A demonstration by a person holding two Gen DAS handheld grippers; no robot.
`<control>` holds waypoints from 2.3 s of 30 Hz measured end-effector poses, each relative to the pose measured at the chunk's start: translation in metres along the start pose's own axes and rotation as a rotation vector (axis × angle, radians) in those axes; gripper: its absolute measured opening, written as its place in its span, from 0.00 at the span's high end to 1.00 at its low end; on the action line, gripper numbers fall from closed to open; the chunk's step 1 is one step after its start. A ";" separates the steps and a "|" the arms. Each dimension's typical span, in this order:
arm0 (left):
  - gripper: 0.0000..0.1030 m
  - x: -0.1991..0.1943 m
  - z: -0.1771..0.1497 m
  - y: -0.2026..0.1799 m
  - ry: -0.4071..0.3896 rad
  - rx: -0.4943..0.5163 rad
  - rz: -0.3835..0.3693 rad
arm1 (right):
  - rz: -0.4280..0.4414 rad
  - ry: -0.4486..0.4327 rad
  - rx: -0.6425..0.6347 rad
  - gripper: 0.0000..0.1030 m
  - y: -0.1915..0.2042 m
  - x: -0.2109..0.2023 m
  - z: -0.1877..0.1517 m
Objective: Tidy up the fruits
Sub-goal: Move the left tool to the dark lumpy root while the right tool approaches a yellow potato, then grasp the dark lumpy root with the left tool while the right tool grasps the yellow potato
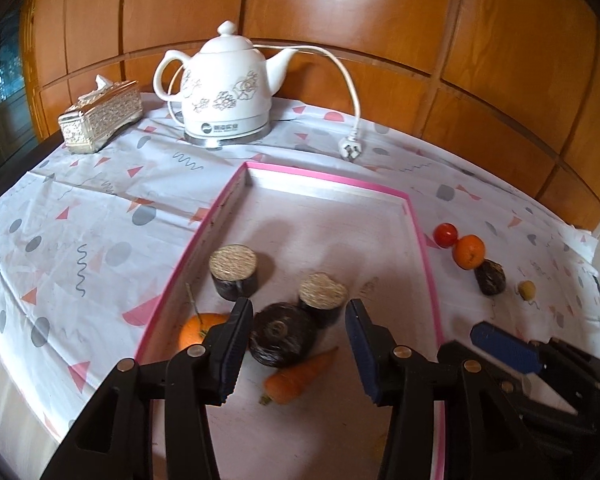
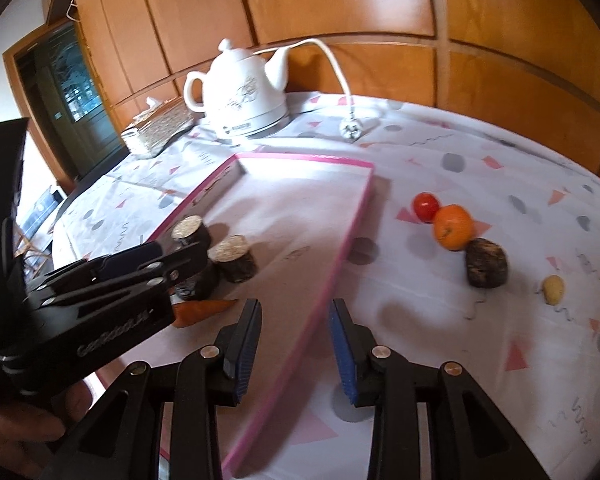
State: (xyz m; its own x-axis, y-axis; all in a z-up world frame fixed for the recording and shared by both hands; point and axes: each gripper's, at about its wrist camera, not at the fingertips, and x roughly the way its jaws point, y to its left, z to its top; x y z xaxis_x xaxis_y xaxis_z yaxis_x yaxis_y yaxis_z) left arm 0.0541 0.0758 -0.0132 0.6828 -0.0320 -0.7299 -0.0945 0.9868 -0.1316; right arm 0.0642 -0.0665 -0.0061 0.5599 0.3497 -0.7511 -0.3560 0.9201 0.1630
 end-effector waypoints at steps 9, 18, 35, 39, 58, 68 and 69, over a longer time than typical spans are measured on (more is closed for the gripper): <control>0.51 -0.009 -0.006 -0.019 -0.004 0.047 -0.024 | -0.060 -0.037 0.039 0.66 -0.018 -0.014 -0.004; 0.49 -0.011 -0.012 -0.037 0.006 0.087 -0.052 | -0.112 -0.048 0.090 0.66 -0.041 -0.022 -0.011; 0.49 -0.009 -0.012 -0.072 0.021 0.150 -0.112 | -0.217 -0.027 0.222 0.66 -0.097 -0.026 -0.029; 0.49 -0.006 -0.011 -0.083 0.027 0.166 -0.123 | -0.223 -0.019 0.238 0.66 -0.104 -0.024 -0.032; 0.49 0.024 -0.008 -0.134 0.082 0.215 -0.197 | -0.328 -0.014 0.318 0.66 -0.166 -0.020 -0.029; 0.49 0.048 -0.004 -0.156 0.112 0.211 -0.210 | -0.356 0.014 0.314 0.66 -0.194 0.001 -0.014; 0.49 0.050 -0.003 -0.158 0.115 0.208 -0.216 | -0.359 0.014 0.311 0.66 -0.195 0.003 -0.013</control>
State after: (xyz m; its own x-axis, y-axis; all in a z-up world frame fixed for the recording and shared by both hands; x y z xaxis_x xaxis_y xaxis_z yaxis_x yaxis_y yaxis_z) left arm 0.1008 -0.0822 -0.0310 0.5833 -0.2503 -0.7727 0.2022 0.9661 -0.1603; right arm 0.1255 -0.2477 -0.0481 0.5954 -0.0003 -0.8035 0.1002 0.9922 0.0738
